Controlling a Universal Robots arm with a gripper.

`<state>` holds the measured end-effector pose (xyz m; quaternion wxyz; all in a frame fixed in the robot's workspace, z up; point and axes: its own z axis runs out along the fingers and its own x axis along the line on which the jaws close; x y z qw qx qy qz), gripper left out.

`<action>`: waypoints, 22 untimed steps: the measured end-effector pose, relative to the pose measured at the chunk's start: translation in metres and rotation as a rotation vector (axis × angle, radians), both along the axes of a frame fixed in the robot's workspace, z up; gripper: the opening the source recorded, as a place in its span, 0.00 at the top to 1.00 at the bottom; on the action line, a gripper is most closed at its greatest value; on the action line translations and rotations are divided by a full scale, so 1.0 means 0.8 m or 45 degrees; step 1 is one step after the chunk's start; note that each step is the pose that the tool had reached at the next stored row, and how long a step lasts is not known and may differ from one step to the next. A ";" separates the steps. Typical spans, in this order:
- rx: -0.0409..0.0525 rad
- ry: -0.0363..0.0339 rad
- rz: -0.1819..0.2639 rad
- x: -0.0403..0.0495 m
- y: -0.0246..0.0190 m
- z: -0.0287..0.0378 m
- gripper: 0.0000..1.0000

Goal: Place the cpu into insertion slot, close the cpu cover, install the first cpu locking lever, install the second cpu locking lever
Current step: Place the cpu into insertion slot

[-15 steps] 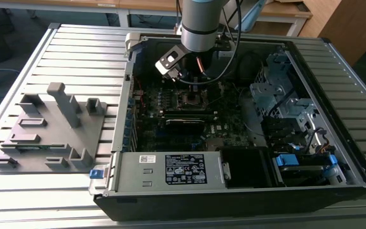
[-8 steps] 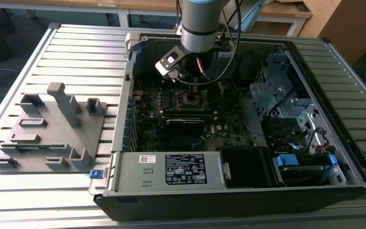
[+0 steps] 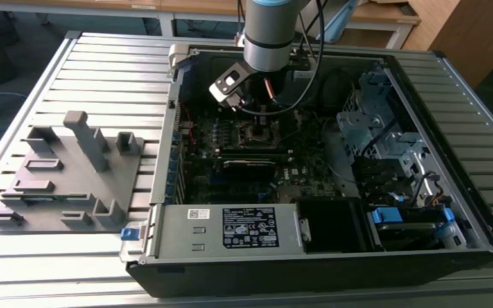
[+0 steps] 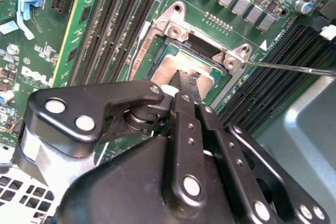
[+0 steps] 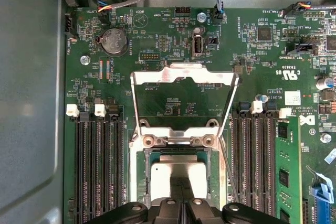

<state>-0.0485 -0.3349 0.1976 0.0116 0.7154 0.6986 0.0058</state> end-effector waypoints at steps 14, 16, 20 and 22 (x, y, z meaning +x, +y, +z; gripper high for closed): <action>0.000 -0.0003 0.000 0.000 0.0001 0.0139 0.90; 0.000 -0.0002 0.000 0.000 0.0001 0.0201 0.90; 0.000 -0.0002 0.000 0.000 0.0001 0.0274 0.90; 0.000 -0.0001 0.000 0.000 0.0001 0.0291 0.90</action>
